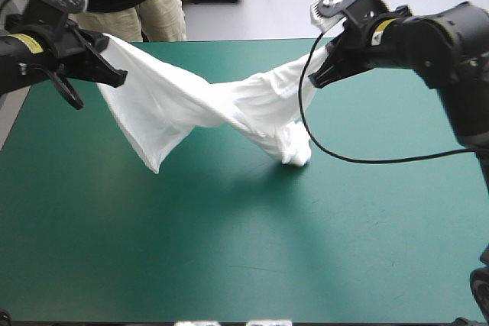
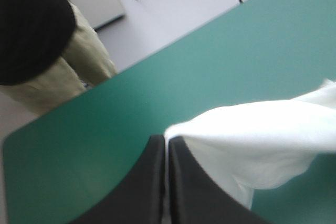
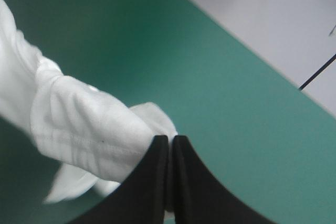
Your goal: Fold the cloth
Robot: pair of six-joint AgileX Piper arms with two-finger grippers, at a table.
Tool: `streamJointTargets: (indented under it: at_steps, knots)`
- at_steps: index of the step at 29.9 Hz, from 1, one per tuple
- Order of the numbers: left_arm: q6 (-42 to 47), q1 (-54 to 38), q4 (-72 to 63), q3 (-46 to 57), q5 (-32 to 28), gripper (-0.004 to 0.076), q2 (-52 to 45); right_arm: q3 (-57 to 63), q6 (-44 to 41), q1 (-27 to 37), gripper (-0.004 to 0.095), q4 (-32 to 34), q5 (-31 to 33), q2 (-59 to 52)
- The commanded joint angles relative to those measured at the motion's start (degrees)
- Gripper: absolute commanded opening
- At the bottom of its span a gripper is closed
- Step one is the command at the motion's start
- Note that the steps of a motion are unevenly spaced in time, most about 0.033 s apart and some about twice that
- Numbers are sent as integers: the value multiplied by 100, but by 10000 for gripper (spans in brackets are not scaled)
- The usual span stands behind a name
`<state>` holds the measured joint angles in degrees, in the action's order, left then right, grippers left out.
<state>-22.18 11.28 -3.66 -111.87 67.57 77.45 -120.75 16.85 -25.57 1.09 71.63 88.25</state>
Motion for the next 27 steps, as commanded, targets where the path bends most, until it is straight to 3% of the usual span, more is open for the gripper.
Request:
streamJointTargets:
  at_steps: [1, 8, 14, 22, 27]
  knots:
    - [227, 7, 539, -891, -336, -9, -170, -934, 26, 32, -13, 408, -138, -424]
    - [312, 7, 951, -2471, -357, -9, -170, -2448, 91, 32, -13, 690, -11, -729]
    - [290, 7, 951, -3617, -247, -9, -209, -2697, 78, 32, -13, 639, -11, -1194]
    - [267, 7, 1045, -3803, -158, -9, -390, -2560, -84, 32, -13, 582, -11, -1514]
    - [293, 7, 1100, -3338, -62, -9, -207, -1797, -74, 32, -13, 594, -11, -1452]
